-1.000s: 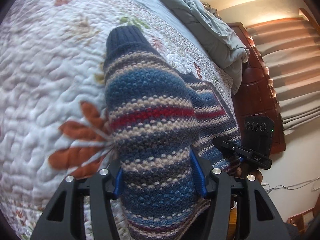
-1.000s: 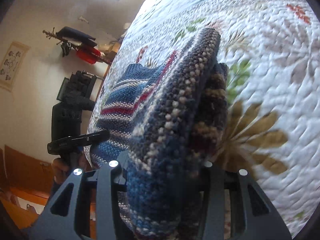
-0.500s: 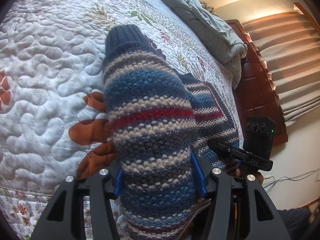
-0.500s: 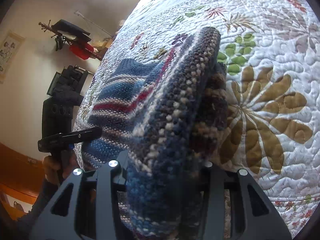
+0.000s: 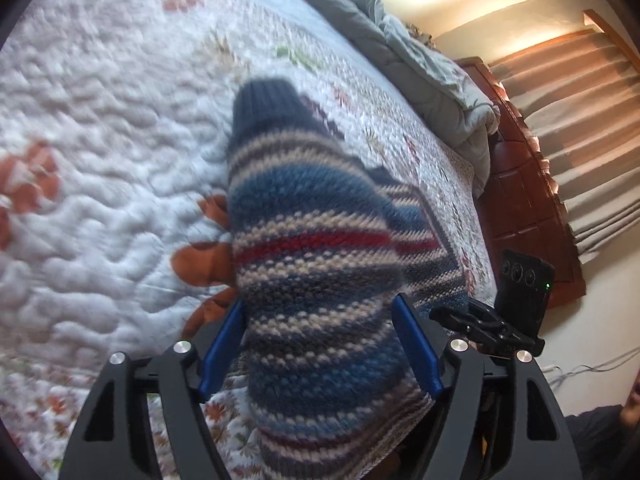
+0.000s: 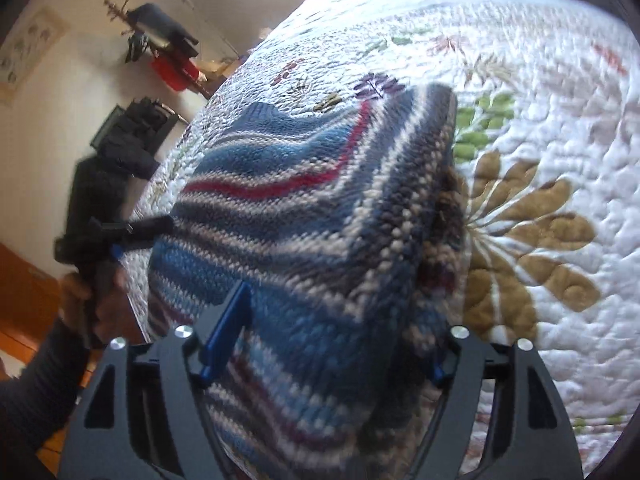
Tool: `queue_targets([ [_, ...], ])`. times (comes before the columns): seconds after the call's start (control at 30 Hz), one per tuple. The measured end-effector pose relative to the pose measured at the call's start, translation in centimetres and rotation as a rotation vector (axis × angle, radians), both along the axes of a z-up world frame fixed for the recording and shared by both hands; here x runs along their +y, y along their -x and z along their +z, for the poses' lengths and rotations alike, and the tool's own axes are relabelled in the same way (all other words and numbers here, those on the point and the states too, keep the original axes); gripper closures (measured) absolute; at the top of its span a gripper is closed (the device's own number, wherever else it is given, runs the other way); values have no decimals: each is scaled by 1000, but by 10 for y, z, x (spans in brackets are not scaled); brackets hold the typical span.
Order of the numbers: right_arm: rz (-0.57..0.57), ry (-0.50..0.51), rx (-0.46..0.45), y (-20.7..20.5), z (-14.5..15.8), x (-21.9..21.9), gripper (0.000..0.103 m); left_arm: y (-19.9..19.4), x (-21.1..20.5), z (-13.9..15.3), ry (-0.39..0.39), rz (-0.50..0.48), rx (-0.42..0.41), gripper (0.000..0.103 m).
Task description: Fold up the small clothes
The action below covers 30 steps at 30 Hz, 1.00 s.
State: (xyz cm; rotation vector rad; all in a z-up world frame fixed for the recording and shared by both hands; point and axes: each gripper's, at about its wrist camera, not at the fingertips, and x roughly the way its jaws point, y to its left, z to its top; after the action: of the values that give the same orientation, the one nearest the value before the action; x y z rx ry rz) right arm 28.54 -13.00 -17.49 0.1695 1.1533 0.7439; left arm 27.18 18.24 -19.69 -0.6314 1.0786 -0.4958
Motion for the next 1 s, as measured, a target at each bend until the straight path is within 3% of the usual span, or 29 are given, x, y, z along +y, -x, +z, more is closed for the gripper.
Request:
queue_targets([
  [0.1, 11, 68, -62, 9, 10, -6, 27, 30, 4, 38, -75, 55, -104, 22],
  [0.2, 22, 127, -137, 15, 19, -16, 23, 56, -11, 65, -137, 37, -195, 18],
  [0.3, 6, 119, -190, 4, 32, -28, 23, 80, -35, 80, -207, 8, -277, 16],
  [0.4, -51, -21, -97, -36, 35, -42, 42, 95, -61, 76, -251, -30, -322, 15],
  [0.47, -66, -63, 8, -72, 24, -38, 43, 96, -72, 71, -246, -43, -318, 15],
  [0.6, -65, -32, 94, -108, 4, -15, 45, 99, -80, 56, -232, -25, -303, 16],
  [0.63, -55, -20, 109, -114, -1, -8, 71, 100, -80, 52, -233, -21, -301, 16],
  [0.67, -43, -12, 103, -118, -1, -3, 90, 101, -81, 48, -228, -20, -297, 16],
  [0.7, -31, -14, 94, -118, 1, 0, 103, 102, -80, 44, -223, -21, -290, 16],
  [0.8, -53, -17, 67, -124, 11, -1, 102, 106, -80, 40, -210, -8, -293, 16],
  [0.87, -109, -40, 76, -129, 16, -16, 85, 106, -77, 40, -188, 4, -298, 16],
  [0.9, -123, -41, 96, -129, 14, -20, 52, 107, -76, 40, -185, 7, -302, 16],
  [0.93, -143, -20, 112, -130, 9, -24, 39, 108, -75, 42, -190, 8, -310, 16],
  [1.0, -147, 9, 118, -131, 0, -24, 40, 108, -75, 43, -198, 6, -320, 15],
])
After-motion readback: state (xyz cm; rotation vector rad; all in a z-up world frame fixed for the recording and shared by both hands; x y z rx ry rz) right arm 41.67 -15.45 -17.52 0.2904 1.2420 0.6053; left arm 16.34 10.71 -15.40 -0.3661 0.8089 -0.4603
